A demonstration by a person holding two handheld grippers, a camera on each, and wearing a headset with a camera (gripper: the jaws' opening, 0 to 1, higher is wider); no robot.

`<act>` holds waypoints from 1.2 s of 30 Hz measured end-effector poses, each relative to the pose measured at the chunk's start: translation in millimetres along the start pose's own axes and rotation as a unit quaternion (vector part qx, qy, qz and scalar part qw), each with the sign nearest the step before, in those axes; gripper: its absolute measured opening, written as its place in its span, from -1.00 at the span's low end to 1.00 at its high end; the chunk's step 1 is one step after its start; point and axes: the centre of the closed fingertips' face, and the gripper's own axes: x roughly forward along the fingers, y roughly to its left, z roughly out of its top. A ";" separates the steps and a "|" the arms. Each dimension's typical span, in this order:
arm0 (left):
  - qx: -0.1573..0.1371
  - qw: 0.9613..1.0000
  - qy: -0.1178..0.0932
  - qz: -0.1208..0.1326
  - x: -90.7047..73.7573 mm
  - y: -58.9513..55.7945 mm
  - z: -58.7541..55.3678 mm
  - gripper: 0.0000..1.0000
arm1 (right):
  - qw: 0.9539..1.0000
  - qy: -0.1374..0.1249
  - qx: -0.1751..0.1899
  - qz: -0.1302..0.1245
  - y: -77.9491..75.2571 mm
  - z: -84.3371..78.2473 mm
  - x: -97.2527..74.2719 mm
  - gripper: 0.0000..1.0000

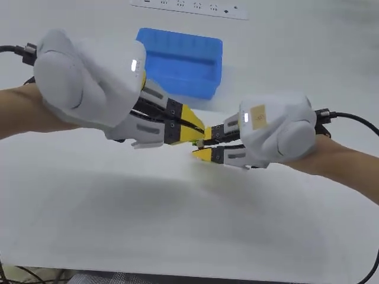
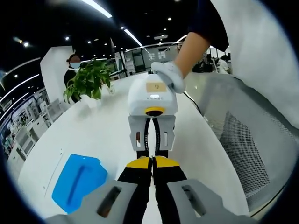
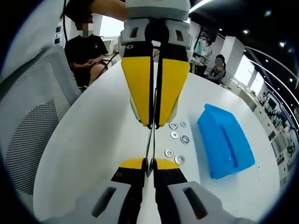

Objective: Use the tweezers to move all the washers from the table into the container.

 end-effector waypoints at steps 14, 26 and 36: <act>0.005 1.000 -0.015 0.002 8.0 -1.6 6.7 -0.92 | 0.999 -0.033 0.036 -0.014 -1.6 1.9 -0.6 -0.85; -0.029 0.999 -0.015 0.020 -3.8 -2.3 5.3 -0.93 | 0.999 -0.034 0.028 -0.009 1.9 14.3 5.8 -0.81; -0.045 0.998 -0.027 0.037 -20.9 -1.7 6.6 -0.93 | 0.999 -0.021 0.033 -0.035 -2.8 13.6 0.1 -0.61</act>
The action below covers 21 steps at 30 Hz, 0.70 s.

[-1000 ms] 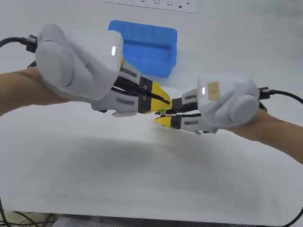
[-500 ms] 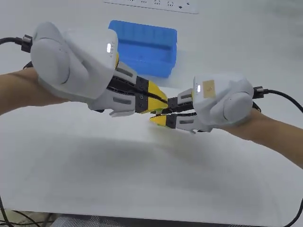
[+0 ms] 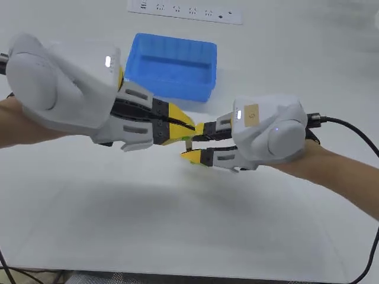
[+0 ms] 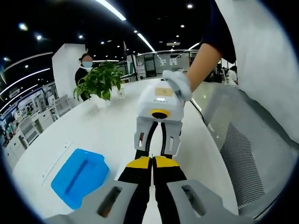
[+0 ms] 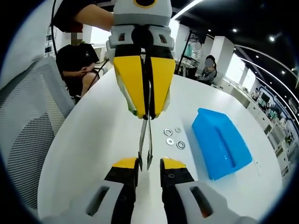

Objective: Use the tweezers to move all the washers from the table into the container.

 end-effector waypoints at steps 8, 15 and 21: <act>0.011 1.000 0.005 0.018 -11.4 8.0 -1.6 -0.93 | 1.000 0.003 0.021 -0.011 -4.1 -3.8 -3.1 -0.57; 0.040 0.999 -0.005 0.016 -12.8 20.3 4.4 -0.93 | 1.000 0.008 0.017 -0.020 -7.4 -7.7 -5.4 -0.56; 0.042 0.999 0.007 0.015 -11.1 28.9 -4.3 -0.93 | 1.000 0.010 0.017 -0.017 -5.4 -11.2 -5.4 -0.56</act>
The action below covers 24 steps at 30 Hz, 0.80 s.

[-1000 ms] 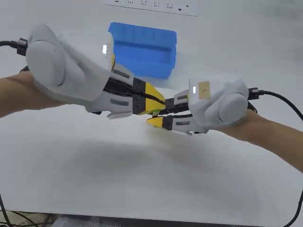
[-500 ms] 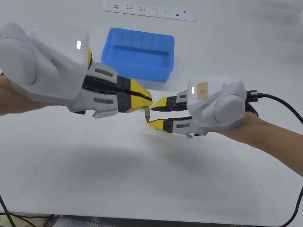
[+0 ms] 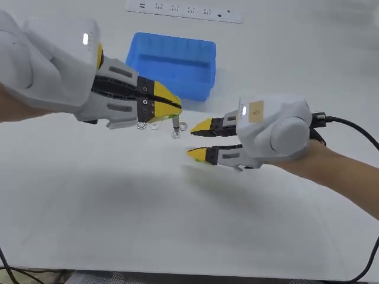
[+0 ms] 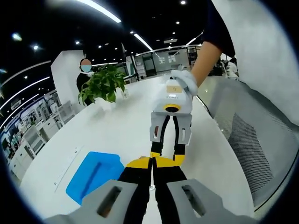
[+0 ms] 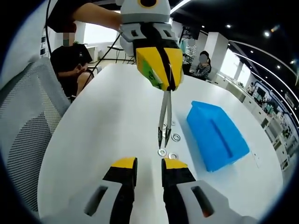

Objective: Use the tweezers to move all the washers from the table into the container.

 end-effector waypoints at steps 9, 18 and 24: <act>-0.011 1.000 0.005 -0.009 4.0 -1.4 -2.5 -0.93 | 1.000 0.003 0.011 0.002 -0.5 -5.9 0.1 -0.56; -0.016 1.000 0.005 -0.006 5.7 0.3 -3.0 -0.92 | 1.000 0.002 0.010 0.007 1.2 -4.6 0.7 -0.56; -0.020 1.000 0.014 -0.007 6.1 -0.6 -9.7 -0.92 | 1.000 0.000 0.012 0.007 0.7 -3.7 1.5 -0.56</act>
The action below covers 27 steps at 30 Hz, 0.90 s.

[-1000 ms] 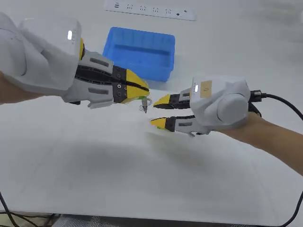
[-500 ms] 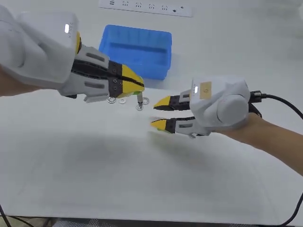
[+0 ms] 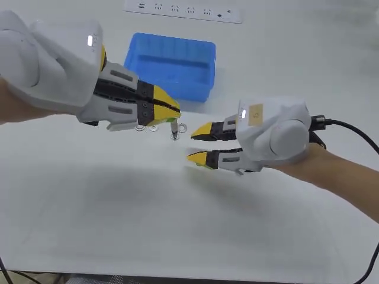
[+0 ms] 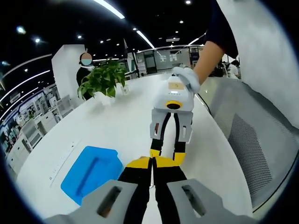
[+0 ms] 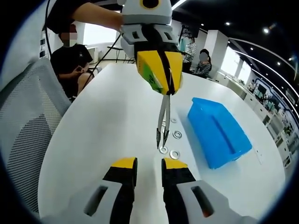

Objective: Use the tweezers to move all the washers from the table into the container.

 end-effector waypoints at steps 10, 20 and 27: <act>0.004 1.000 0.002 -0.004 1.5 -0.5 -4.6 -0.92 | 1.000 -0.002 0.003 0.000 0.1 0.2 0.8 -0.56; 0.009 1.000 -0.002 -0.006 3.3 2.0 -3.3 -0.92 | 1.000 -0.002 0.010 -0.002 -0.4 -2.5 0.5 -0.57; 0.013 1.000 0.003 -0.010 5.6 2.4 -3.8 -0.92 | 1.000 -0.003 0.016 -0.003 -0.3 -3.5 0.4 -0.57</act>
